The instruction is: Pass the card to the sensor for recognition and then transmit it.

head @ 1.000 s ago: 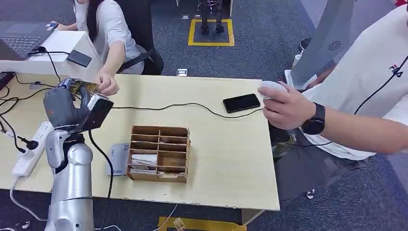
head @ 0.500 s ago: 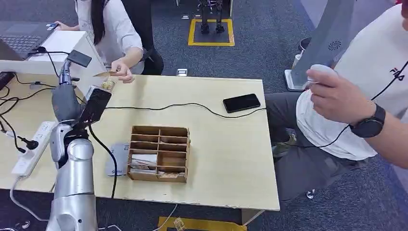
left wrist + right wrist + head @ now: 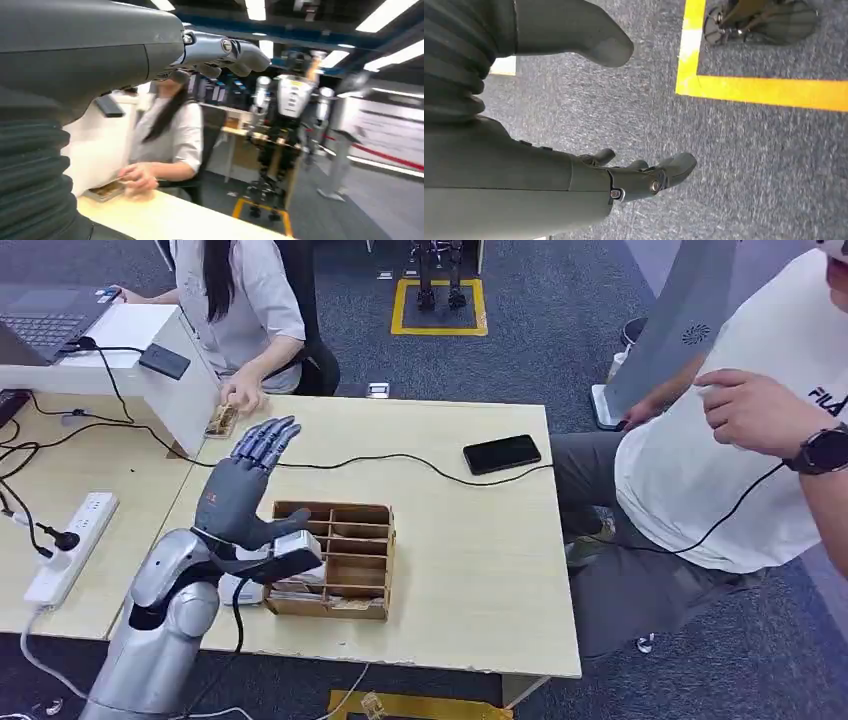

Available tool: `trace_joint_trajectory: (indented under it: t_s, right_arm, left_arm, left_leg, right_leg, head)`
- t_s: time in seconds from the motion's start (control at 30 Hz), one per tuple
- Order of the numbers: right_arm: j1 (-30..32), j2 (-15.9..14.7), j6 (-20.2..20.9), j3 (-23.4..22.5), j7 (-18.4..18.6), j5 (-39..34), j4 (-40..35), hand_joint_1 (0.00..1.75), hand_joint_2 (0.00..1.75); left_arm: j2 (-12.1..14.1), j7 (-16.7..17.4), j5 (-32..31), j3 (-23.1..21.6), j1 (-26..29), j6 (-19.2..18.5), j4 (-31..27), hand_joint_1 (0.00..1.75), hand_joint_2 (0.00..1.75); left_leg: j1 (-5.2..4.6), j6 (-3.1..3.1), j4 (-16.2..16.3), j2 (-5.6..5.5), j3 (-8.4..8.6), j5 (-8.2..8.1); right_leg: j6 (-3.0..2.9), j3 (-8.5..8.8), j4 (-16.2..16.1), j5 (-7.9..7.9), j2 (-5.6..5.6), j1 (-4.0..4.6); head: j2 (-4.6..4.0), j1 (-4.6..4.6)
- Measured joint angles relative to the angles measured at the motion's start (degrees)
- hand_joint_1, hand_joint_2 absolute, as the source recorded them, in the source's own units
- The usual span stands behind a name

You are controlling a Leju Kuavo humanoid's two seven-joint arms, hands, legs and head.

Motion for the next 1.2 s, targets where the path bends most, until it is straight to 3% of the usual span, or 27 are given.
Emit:
trace_joint_trajectory:
  t_s: [0.17, 0.33, 0.63, 1.03, 1.2]
  right_arm:
    - [0.1, -0.3, -0.2, -1.0, -1.0, -0.2, -0.2, 0.0, 1.75]
    - [0.1, -0.3, -0.3, -1.3, -1.1, -0.2, -0.3, 0.0, 1.75]
    - [0.2, -0.3, -0.3, -1.7, -0.2, -0.1, -0.3, 0.0, 1.75]
    - [0.2, -0.4, -0.3, -1.9, -0.4, 0.5, -0.3, 0.0, 1.75]
    - [0.2, -0.5, -0.3, -2.2, -0.6, 0.7, -0.3, 0.0, 1.75]
  left_arm:
    - [6.9, 2.5, -3.0, -11.5, 0.9, 1.6, -1.2, 0.0, 1.75]
    - [11.6, 4.6, -5.5, -17.9, 0.9, 2.5, -1.2, 0.0, 1.75]
    - [16.7, 7.4, -7.3, -20.0, 0.8, 2.3, -1.2, 0.0, 1.75]
    - [18.2, 8.9, -7.6, -20.1, 0.8, 2.1, -0.7, 0.0, 1.75]
    - [18.5, 5.0, 1.3, -20.1, 1.6, 0.3, -1.7, 0.0, 1.75]
  left_leg:
    - [-0.01, 0.0, 0.0, 0.0, 0.01, 0.0]
    - [0.0, 0.0, 0.0, 0.0, 0.0, 0.0]
    - [0.0, 0.0, 0.0, 0.02, 0.0, 0.0]
    - [0.0, 0.0, 0.0, 0.0, -0.01, 0.0]
    - [0.01, 0.0, 0.0, -0.01, -0.01, 0.0]
  right_leg:
    - [0.0, 0.01, 0.0, 0.0, 0.0, -0.01]
    - [0.0, 0.01, 0.0, 0.0, 0.0, 0.0]
    - [0.0, 0.01, 0.0, 0.0, 0.01, 0.0]
    - [0.0, 0.02, 0.0, 0.0, -0.01, 0.0]
    - [0.0, 0.02, 0.0, 0.0, -0.01, 0.0]
  head:
    - [0.0, -0.02]
    - [0.0, 0.0]
    - [0.0, -0.04]
    - [0.0, 0.0]
    - [0.0, 0.02]
